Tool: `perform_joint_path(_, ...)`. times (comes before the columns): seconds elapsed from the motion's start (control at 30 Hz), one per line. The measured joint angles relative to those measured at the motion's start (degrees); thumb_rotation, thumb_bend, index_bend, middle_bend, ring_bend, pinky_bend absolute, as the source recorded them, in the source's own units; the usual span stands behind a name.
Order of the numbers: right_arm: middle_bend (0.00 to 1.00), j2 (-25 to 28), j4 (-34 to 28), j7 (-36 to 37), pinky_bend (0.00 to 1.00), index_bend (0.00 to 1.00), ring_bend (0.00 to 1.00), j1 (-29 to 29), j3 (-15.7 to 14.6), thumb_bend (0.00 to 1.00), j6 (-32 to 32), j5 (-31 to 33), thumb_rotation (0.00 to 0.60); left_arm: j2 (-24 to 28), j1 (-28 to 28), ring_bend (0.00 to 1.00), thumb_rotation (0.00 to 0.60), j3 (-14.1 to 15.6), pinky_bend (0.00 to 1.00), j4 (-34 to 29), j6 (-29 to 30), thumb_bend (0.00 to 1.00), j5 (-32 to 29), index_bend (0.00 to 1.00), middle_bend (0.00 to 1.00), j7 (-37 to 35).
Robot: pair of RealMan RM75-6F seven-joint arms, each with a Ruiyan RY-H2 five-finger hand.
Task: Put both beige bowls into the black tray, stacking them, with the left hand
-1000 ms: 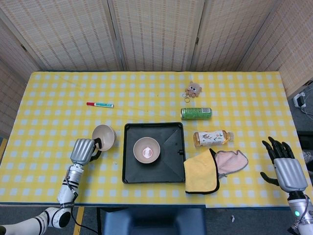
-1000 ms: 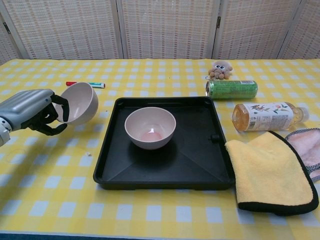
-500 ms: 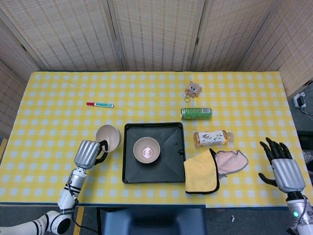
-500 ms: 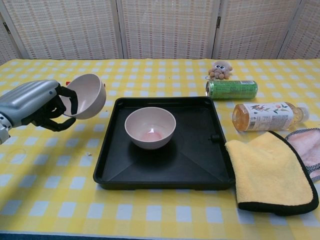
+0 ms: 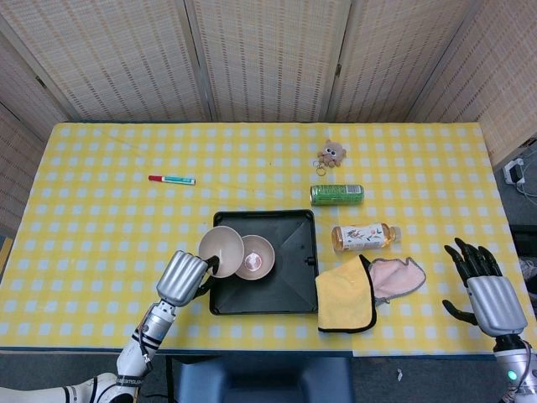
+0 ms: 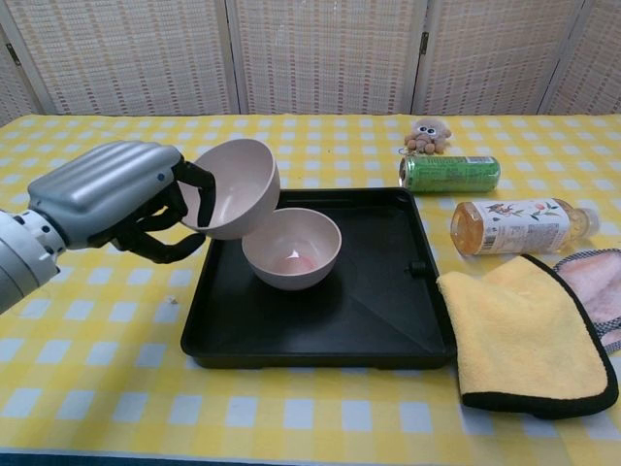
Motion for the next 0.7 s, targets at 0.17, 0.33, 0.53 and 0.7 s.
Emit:
perform_joint_path(0.17, 0.00, 0.70, -0.22, 1.21, 0.00, 0.00, 0.00, -0.27, -0.32, 0.26, 0.49, -0.86, 0.600, -1.34, -0.86, 1.00, 0.600, -0.14, 1.00, -1.39, -1.24, 0.50, -1.47, 0.64, 1.00, 4.90)
perform_joint_path(0.33, 0.00, 1.48, -0.65, 1.88, 0.00, 0.00, 0.00, -0.47, -0.65, 0.25, 0.65, -1.34, 0.600, -3.41, -1.60, 1.00, 0.600, -0.60, 1.00, -1.57, -1.79, 0.50, -3.25, 0.64, 1.00, 9.30)
perform_joint_path(0.53, 0.00, 1.76, -1.03, 1.90, 0.00, 0.00, 0.00, -0.72, -0.73, 0.26, 0.93, -1.45, 0.600, -5.24, -2.96, 1.00, 0.600, -1.02, 1.00, -0.81, -3.30, 0.50, -5.24, 0.64, 1.00, 13.19)
perform_joint_path(0.7, 0.00, 1.96, -1.07, 2.03, 0.00, 0.00, 0.00, -0.69, -0.67, 0.26, 0.70, -1.19, 0.600, -6.71, -4.28, 1.00, 0.600, -1.43, 1.00, 1.07, -4.57, 0.50, -6.23, 0.64, 1.00, 14.45)
